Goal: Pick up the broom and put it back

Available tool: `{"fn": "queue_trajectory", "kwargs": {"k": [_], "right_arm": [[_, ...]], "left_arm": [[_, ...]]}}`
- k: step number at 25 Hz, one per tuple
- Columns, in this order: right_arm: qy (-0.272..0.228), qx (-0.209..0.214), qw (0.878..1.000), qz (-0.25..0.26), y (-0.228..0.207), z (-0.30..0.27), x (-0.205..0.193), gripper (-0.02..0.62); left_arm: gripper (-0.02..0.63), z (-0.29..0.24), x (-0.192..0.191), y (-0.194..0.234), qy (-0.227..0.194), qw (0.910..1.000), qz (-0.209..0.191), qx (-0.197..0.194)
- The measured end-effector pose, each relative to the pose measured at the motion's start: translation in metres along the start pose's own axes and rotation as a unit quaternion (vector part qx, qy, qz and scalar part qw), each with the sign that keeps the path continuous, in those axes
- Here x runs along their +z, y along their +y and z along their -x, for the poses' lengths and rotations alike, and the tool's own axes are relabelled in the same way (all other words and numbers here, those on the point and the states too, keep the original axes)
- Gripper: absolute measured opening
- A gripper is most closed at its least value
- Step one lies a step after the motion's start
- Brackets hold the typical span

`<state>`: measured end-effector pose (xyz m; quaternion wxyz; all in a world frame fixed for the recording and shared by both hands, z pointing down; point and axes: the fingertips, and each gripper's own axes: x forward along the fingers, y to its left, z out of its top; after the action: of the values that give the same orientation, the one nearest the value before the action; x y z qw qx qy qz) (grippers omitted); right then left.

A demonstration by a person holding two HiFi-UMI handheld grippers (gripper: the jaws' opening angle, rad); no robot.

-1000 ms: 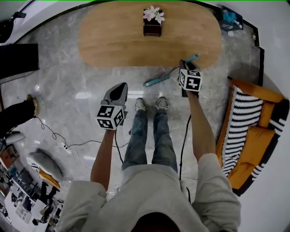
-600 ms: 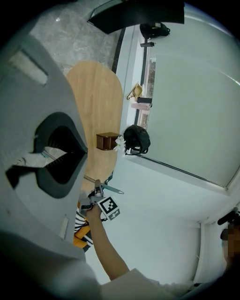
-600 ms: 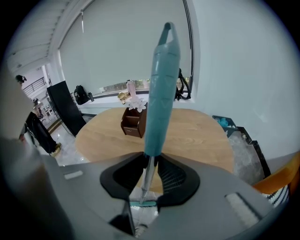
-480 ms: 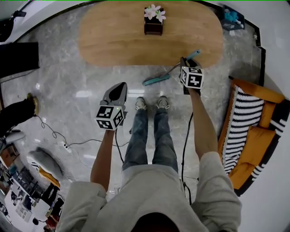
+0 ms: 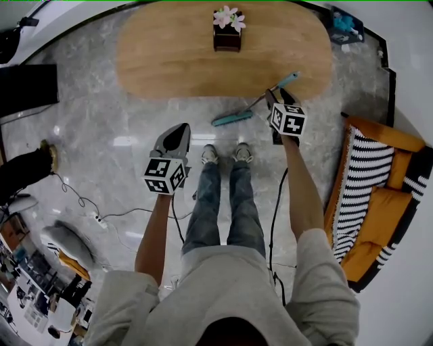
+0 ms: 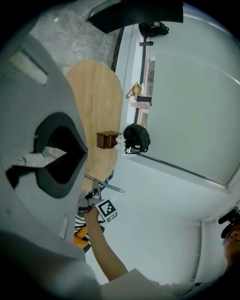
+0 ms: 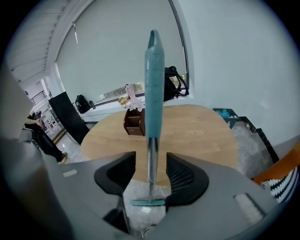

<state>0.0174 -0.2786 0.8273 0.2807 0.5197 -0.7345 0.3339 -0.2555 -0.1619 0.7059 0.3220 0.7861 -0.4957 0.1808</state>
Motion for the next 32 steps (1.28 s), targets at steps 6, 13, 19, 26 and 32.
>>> {"fn": "queue_trajectory", "kwargs": {"k": [6, 13, 19, 26, 32], "right_arm": [[-0.039, -0.019, 0.999, -0.025, 0.004, 0.033, -0.002, 0.190], [-0.095, -0.039, 0.995, 0.001, 0.026, 0.099, 0.005, 0.069], [-0.119, -0.039, 0.992, 0.024, 0.041, 0.147, 0.015, 0.000], [-0.159, -0.030, 0.986, 0.048, 0.059, 0.200, 0.053, 0.000], [-0.203, -0.024, 0.976, 0.075, 0.072, 0.235, 0.108, 0.000]], "left_arm": [[0.003, 0.000, 0.012, -0.007, -0.012, 0.9999, -0.005, -0.004], [0.003, 0.009, 0.035, -0.019, -0.035, 0.9993, -0.011, -0.006], [0.003, 0.022, 0.060, -0.030, -0.058, 0.9981, -0.021, -0.006], [0.003, 0.045, 0.101, -0.046, -0.098, 0.9946, -0.034, -0.003], [0.003, 0.068, 0.149, -0.057, -0.141, 0.9889, -0.046, -0.003]]}}
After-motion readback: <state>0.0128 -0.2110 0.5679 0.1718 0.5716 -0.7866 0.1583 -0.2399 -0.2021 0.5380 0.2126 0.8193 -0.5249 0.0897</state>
